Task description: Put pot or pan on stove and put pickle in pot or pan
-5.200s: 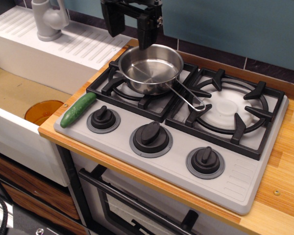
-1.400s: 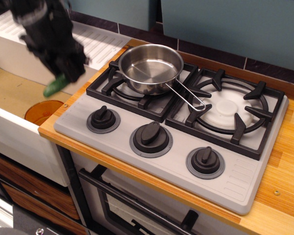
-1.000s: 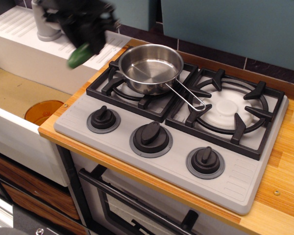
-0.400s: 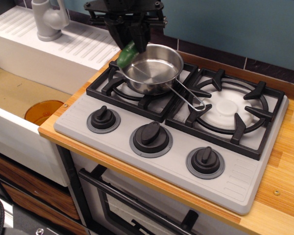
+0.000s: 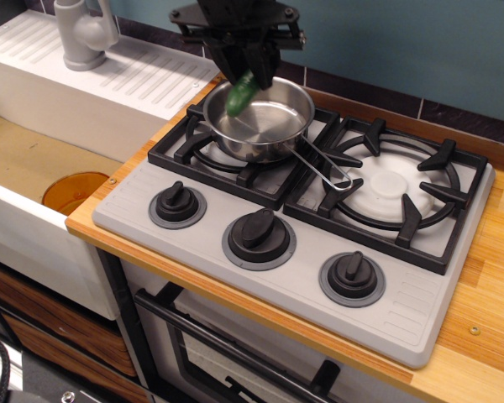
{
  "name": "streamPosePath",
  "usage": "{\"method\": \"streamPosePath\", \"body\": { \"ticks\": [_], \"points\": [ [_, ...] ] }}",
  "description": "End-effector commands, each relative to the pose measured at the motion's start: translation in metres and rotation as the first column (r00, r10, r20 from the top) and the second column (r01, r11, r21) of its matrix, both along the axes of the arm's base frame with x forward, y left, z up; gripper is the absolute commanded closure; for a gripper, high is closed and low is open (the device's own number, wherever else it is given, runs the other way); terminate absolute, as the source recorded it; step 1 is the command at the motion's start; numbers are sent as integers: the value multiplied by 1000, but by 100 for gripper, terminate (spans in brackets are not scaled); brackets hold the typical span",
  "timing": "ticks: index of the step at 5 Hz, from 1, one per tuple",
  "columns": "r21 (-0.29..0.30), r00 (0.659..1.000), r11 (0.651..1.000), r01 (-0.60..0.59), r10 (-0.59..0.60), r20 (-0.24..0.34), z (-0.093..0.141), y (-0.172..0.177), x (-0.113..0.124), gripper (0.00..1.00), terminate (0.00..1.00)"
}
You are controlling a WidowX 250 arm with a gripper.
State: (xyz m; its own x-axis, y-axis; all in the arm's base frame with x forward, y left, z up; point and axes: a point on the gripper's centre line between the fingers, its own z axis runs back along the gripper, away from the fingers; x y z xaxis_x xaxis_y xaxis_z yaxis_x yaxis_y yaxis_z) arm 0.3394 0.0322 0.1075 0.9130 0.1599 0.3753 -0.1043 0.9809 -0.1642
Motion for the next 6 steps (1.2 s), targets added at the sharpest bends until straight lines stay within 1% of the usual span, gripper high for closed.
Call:
{"method": "streamPosePath", "body": {
  "ticks": [1,2,4,5,6],
  "points": [
    [-5,998,999,40,-39,50,15,1,13,0,0],
    [-9,998,999,49,-48,38,21,2,4,0,0],
    [2,998,999,50,-50,32,26,1,-3,0,0],
    [34,999,999,35,-35,11,36,2,-9,0,0],
    [76,999,997,24,-22,-27,57,5,-16,0,0]
  ]
}}
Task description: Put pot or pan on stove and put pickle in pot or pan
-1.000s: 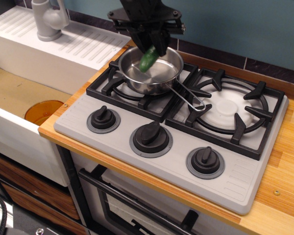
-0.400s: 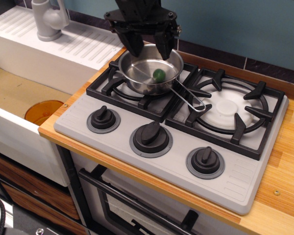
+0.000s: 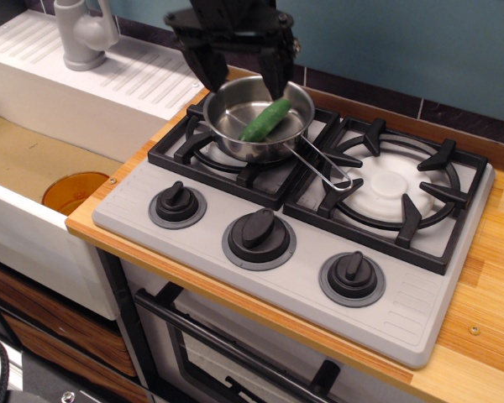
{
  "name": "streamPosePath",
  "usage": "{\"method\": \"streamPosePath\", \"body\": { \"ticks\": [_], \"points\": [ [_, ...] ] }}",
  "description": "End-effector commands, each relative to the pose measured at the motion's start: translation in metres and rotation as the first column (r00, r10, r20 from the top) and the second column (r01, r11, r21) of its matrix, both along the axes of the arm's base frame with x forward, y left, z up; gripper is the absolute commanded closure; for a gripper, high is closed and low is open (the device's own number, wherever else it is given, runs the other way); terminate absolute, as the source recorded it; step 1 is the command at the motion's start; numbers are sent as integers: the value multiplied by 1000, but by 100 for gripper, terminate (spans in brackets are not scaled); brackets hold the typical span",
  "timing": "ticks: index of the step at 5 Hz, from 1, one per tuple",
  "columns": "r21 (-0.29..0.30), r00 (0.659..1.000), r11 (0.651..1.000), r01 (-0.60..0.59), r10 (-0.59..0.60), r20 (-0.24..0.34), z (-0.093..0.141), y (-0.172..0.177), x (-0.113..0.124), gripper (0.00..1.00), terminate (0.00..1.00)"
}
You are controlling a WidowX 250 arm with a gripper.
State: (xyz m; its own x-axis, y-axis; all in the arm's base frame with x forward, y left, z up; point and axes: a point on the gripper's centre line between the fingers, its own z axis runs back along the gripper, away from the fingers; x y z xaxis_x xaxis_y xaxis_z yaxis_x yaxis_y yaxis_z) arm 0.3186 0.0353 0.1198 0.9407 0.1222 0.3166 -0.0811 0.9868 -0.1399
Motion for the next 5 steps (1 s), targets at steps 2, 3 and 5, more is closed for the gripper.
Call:
{"method": "streamPosePath", "body": {
  "ticks": [2,3,5],
  "points": [
    [143,998,988,-55,51,30,75,7,-9,0,0],
    [140,996,986,-90,87,29,76,10,-12,0,0],
    [111,992,986,-121,116,48,64,8,-14,0,100]
  ]
}}
